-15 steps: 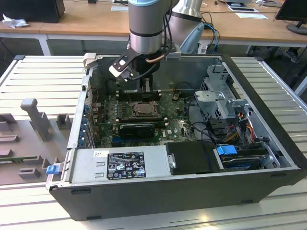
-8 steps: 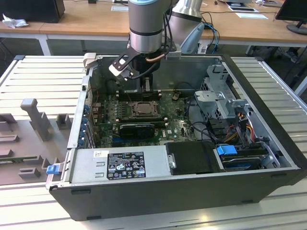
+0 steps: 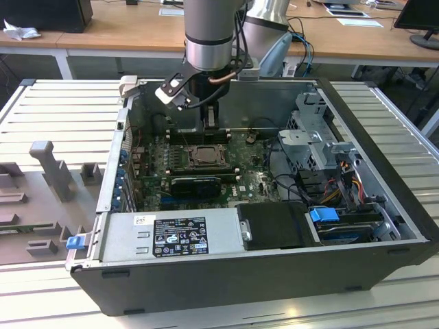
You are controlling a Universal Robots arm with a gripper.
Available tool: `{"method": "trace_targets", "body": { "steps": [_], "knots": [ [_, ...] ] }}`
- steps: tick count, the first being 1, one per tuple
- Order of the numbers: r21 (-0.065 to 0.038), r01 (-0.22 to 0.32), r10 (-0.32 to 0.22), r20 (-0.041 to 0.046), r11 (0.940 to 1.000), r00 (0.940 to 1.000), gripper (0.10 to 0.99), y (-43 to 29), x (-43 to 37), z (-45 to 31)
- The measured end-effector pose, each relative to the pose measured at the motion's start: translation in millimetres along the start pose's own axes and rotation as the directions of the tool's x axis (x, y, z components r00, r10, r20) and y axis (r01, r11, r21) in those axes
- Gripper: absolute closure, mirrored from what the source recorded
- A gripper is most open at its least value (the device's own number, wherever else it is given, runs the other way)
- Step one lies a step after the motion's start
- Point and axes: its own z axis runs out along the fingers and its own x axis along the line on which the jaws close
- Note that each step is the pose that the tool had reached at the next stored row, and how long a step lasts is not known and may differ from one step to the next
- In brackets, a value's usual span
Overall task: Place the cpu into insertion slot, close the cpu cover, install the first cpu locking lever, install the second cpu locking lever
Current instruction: 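Install the first cpu locking lever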
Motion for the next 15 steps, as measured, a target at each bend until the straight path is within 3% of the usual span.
{"method": "trace_targets", "body": {
  "steps": [12,15],
  "knots": [
    [0.0,0.0,0.0,0.0002,1.0,1.0,0.98,1.0,0.5,-22.5],
    [0.0,0.021,-0.021,-0.0008,0.9998,0.9998,0.98,1.0,0.5,-22.7]
  ]
}}
